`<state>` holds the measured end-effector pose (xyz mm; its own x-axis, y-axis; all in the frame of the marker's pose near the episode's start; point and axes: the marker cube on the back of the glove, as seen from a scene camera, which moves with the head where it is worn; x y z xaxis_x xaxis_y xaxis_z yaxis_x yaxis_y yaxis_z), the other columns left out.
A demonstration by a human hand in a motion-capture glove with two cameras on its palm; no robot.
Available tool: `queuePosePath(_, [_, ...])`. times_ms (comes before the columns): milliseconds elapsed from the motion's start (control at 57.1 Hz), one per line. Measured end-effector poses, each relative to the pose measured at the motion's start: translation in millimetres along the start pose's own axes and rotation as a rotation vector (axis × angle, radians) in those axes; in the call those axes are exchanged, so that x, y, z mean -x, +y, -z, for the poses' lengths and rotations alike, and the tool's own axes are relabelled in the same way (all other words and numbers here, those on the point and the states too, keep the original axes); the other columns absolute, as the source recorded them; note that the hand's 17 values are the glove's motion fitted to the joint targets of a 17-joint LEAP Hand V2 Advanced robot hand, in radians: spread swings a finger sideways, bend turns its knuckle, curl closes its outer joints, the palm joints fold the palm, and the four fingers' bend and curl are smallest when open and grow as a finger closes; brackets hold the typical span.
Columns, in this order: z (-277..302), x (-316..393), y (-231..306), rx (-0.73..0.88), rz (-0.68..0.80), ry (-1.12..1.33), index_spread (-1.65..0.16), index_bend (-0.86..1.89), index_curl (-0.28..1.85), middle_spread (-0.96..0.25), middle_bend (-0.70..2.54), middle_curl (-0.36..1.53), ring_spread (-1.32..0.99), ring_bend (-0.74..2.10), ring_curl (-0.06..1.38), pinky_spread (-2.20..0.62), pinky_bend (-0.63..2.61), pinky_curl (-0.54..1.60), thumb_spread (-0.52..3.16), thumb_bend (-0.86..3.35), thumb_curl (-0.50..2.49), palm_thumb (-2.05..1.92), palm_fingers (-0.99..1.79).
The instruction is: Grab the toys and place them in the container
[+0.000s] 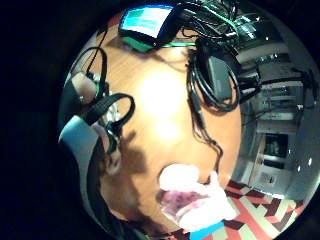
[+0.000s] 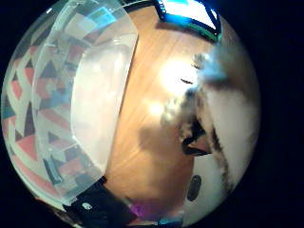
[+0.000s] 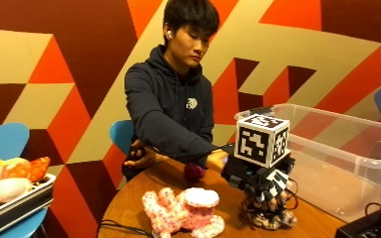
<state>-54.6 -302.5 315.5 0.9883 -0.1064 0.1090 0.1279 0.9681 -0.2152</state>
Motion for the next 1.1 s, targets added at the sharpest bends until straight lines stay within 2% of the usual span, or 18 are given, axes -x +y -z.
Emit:
queuePosePath(123, [9.5,-2.4,9.1,0.000,-0.011,-0.057,-0.31,0.28,0.34,-0.21,0.61,0.44,-0.27,1.04,0.40,-0.33,0.84,0.31,0.86,0.26,0.56,0.76,1.11])
queuePosePath(228, [44.4,-2.5,22.3,-0.033,-0.010,-0.098,-0.36,0.38,0.40,-0.23,0.69,0.50,-0.30,1.05,0.43,-0.36,0.90,0.35,0.70,0.26,0.62,0.78,1.14])
queuePosePath(420, [147.4,14.7,51.7,-0.190,0.039,-0.079,-0.43,0.52,0.55,-0.25,0.79,0.60,-0.33,1.12,0.48,-0.38,1.03,0.42,0.47,0.26,0.73,0.80,1.07])
queuePosePath(525, [216.5,46.8,73.6,-0.303,0.086,-0.098,-0.46,0.57,0.64,-0.26,0.82,0.66,-0.34,1.16,0.51,-0.39,1.07,0.45,0.38,0.26,0.77,0.80,1.03])
queuePosePath(613, [250.0,79.7,84.8,-0.362,0.147,-0.153,-0.48,0.60,0.72,-0.27,0.85,0.70,-0.35,1.18,0.54,-0.39,1.10,0.47,0.32,0.26,0.81,0.79,0.99])
queuePosePath(841, [266.8,185.4,108.3,-0.438,0.539,-0.221,-0.53,0.61,0.93,-0.29,0.90,0.80,-0.35,1.24,0.59,-0.38,1.18,0.50,0.21,0.26,0.89,0.77,0.90])
queuePosePath(876, [263.7,198.7,103.3,-0.437,0.487,-0.208,-0.53,0.61,0.96,-0.29,0.90,0.82,-0.36,1.25,0.60,-0.39,1.19,0.50,0.20,0.26,0.90,0.77,0.89])
queuePosePath(946, [250.4,217.1,86.5,-0.416,0.284,-0.154,-0.54,0.58,1.02,-0.29,0.90,0.84,-0.36,1.27,0.61,-0.39,1.21,0.51,0.19,0.24,0.92,0.75,0.86])
queuePosePath(981, [242.7,221.7,82.9,-0.412,0.285,-0.130,-0.54,0.55,1.04,-0.30,0.91,0.85,-0.36,1.27,0.61,-0.38,1.22,0.51,0.20,0.23,0.92,0.74,0.84])
queuePosePath(1051, [222.7,225.0,80.7,-0.365,0.406,-0.082,-0.52,0.36,1.04,-0.29,0.87,0.85,-0.34,1.30,0.62,-0.39,1.22,0.50,0.27,0.18,0.92,0.71,0.71])
queuePosePath(1104, [209.7,218.3,76.1,-0.263,0.386,-0.063,-0.50,0.24,1.03,-0.29,0.80,0.82,-0.33,1.29,0.60,-0.39,1.24,0.49,0.38,0.15,0.90,0.68,0.63])
